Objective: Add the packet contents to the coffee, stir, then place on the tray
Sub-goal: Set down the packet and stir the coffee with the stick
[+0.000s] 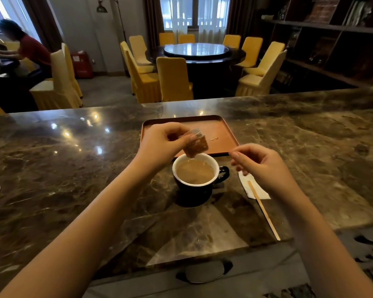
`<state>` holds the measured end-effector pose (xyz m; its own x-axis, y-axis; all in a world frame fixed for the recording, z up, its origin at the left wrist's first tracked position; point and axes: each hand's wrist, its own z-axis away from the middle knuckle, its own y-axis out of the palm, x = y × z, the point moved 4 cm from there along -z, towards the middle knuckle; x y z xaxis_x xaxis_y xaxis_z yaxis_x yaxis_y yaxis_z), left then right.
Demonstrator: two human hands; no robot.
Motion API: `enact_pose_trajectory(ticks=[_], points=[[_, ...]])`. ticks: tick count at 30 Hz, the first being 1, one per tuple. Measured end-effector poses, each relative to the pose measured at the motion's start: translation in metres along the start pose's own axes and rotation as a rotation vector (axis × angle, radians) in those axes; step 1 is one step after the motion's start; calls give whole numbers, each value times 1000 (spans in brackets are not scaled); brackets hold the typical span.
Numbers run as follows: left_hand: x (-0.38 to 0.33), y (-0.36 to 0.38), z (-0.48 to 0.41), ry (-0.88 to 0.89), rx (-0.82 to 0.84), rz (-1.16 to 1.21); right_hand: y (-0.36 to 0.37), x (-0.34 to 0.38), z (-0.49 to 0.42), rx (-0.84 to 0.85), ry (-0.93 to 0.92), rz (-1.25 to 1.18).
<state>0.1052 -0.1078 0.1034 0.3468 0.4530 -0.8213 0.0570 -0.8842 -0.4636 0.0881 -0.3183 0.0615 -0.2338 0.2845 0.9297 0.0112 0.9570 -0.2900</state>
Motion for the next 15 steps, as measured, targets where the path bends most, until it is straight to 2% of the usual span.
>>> enact_pose_trajectory(ticks=[6, 12, 15], points=[[13, -24, 25, -19, 16, 13, -40, -52, 56, -164, 158, 462], [23, -32, 42, -88, 47, 54, -39, -64, 98, -42, 254, 647], [29, -31, 49, -127, 76, 35, -33, -63, 103, -81, 247, 677]])
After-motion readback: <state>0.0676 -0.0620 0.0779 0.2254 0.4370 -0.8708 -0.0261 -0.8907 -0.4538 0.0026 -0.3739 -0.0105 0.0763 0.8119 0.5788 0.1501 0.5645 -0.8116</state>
